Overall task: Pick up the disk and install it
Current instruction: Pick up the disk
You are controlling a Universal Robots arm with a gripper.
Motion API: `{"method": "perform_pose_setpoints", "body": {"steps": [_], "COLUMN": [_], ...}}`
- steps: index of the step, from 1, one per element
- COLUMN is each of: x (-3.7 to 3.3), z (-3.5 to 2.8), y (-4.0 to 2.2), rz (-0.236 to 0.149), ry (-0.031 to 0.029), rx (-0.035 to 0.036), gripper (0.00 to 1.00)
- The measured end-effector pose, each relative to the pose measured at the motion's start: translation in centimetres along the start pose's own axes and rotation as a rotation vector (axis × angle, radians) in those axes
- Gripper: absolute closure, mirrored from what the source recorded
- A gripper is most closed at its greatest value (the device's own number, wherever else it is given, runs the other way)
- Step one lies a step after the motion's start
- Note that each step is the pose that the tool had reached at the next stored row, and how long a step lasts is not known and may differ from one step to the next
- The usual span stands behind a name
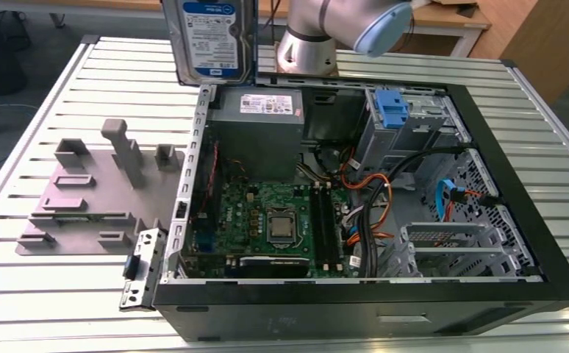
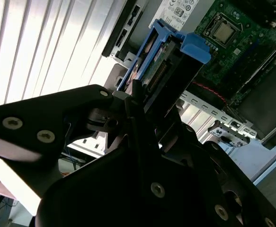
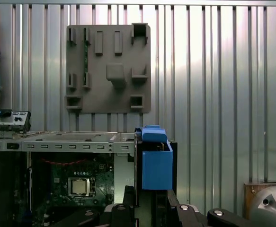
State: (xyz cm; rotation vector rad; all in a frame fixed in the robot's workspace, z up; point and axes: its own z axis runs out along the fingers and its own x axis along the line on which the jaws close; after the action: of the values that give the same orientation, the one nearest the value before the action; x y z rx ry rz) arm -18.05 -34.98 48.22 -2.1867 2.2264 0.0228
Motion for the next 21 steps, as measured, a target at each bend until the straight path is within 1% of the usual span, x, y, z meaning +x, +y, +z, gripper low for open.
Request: {"method": "perform_pose_setpoints", "body": {"steps": [10, 17, 21], "x": [-0.06, -0.11, -0.14], "z": [0.02, 0.04, 0.06], "y": [-3.44, -6.02, -7.59], "rz": [0.0, 0.0, 0.0], "ry": [0.0001, 0.0001, 0.0], "rx": [-0.0003, -0.0007, -0.0012], "gripper": [0.65, 0.65, 0.65]}}
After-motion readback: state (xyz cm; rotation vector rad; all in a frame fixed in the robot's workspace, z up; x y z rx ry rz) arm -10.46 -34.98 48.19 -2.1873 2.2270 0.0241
